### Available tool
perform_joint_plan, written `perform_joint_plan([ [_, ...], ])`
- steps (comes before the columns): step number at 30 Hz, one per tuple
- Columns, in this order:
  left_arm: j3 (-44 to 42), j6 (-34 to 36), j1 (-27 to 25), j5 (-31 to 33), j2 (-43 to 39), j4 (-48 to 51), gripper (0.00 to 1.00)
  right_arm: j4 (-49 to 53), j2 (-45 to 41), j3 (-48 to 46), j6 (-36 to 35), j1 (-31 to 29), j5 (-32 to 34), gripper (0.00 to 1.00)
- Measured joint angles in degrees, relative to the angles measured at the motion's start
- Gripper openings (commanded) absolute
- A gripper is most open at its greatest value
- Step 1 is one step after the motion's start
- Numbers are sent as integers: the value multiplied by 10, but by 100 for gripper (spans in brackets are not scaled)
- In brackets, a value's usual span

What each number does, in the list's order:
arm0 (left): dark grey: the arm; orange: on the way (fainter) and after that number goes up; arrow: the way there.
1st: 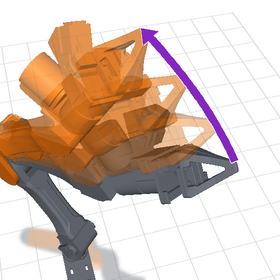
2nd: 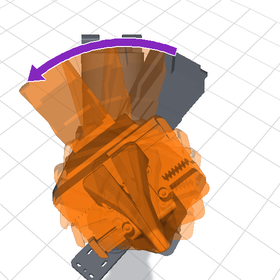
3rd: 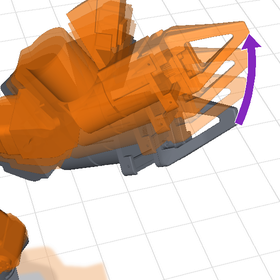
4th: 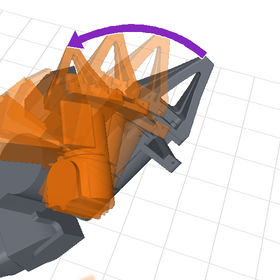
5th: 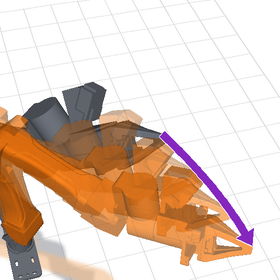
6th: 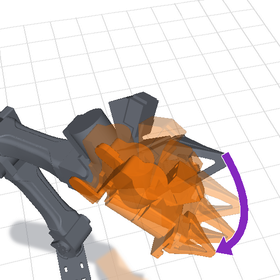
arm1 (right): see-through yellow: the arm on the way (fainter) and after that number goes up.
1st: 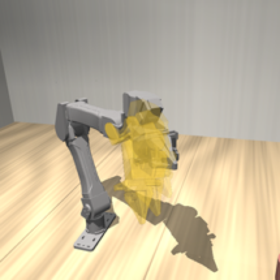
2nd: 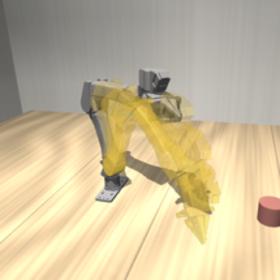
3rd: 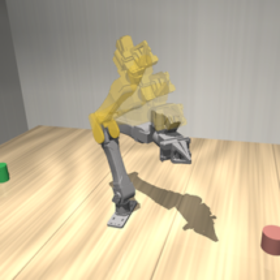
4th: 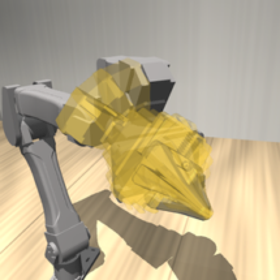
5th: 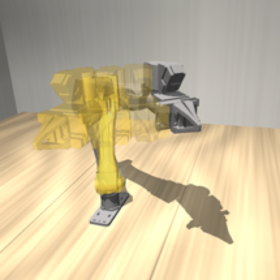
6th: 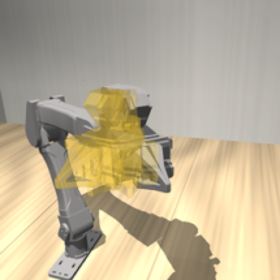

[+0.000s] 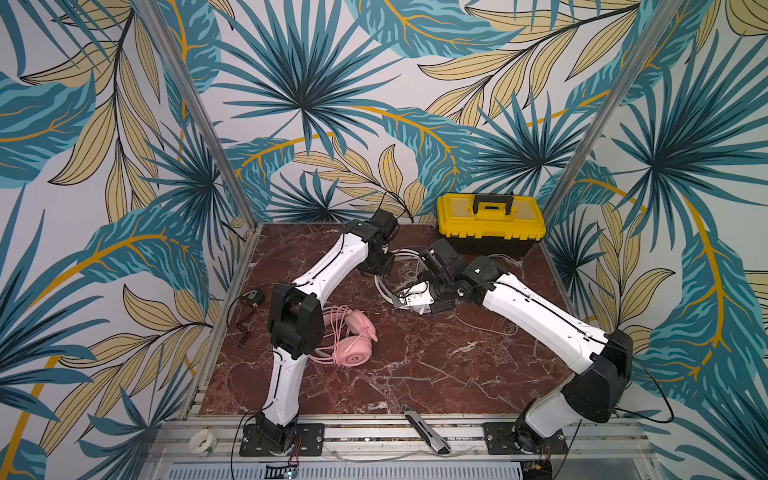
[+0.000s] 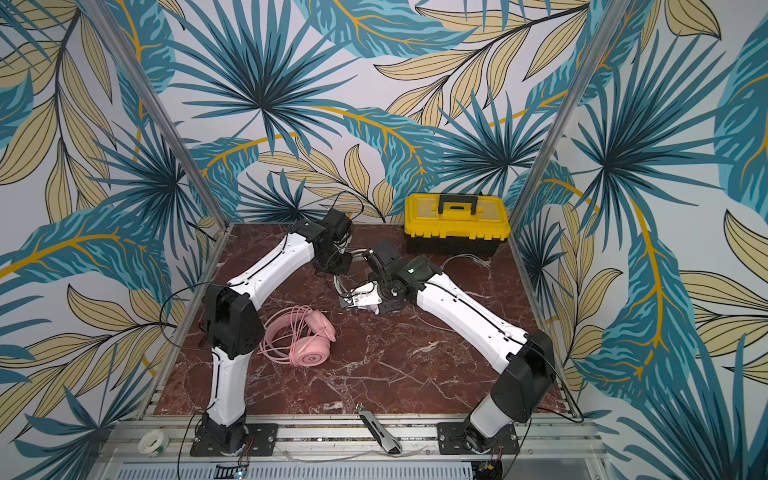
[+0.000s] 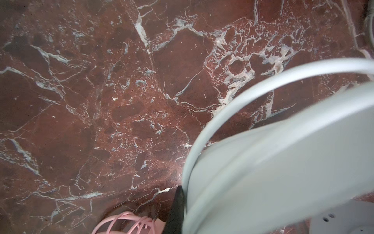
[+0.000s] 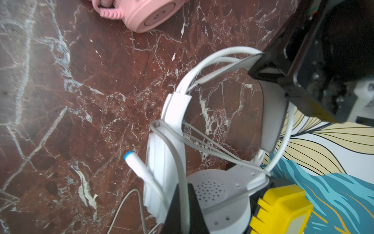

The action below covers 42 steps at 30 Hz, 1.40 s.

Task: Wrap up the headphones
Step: 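Loop the grey cable with the right gripper around the white headset band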

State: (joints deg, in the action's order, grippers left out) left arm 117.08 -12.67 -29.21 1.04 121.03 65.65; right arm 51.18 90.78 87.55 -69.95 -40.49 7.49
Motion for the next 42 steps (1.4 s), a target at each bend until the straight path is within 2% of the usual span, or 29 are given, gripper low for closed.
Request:
perform_joint_plan([
  [6, -1, 28, 0, -13, 0, 0, 0, -45, 0, -31, -42, 0, 44, 0],
  [11, -6, 50, 0, -32, 0, 0, 0, -81, 2, -37, -65, 0, 51, 0],
  [16, -17, 72, -2, -48, -2, -1, 0, -130, 9, -47, -85, 4, 36, 0],
  [23, -35, 96, -3, -53, -6, -2, 0, -155, 43, -46, -84, 34, -9, 6],
  [33, -38, 112, -3, -63, -22, -2, 0, -158, 72, -7, -9, 84, -90, 28],
  [38, -49, 119, -3, -67, -23, -2, 0, -162, 86, 2, 36, 103, -124, 35],
  [42, -57, 122, -3, -71, -27, -1, 0, -166, 89, 3, 73, 117, -153, 49],
])
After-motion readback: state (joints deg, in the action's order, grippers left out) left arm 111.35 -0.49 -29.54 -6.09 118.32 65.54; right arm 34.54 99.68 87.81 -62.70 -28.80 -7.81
